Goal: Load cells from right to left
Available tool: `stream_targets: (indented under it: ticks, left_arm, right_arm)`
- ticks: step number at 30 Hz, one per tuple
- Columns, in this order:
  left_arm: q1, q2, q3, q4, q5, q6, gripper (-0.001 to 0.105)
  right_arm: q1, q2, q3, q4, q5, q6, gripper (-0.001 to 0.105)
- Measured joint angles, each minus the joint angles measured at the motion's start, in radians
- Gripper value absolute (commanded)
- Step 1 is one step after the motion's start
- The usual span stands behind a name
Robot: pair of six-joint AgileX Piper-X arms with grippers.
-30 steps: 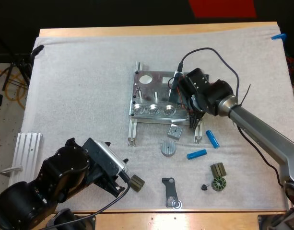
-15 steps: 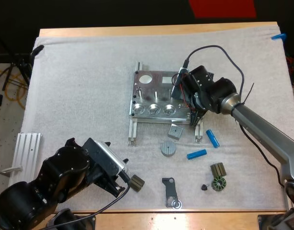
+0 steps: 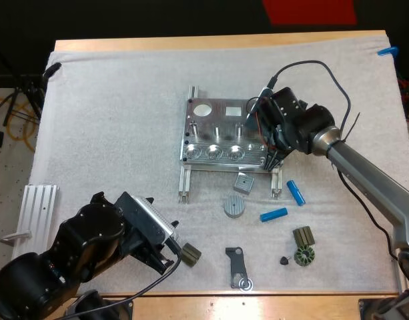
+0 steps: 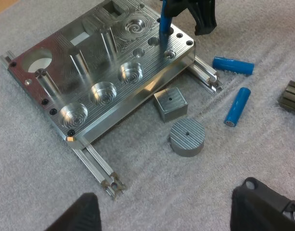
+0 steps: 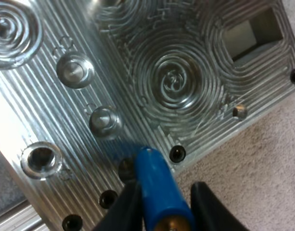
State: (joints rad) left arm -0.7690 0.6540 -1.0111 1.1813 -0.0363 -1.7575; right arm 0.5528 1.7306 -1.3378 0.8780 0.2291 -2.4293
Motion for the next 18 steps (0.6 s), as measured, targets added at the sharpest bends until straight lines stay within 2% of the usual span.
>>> stream_targets:
  ticks: [18]
  left_arm:
    - [0.000, 0.000, 0.000, 0.000, 0.000, 0.000, 0.057]
  right_arm:
    - [-0.014, -0.016, -0.001, 0.058, -0.078, 0.017, 0.000]
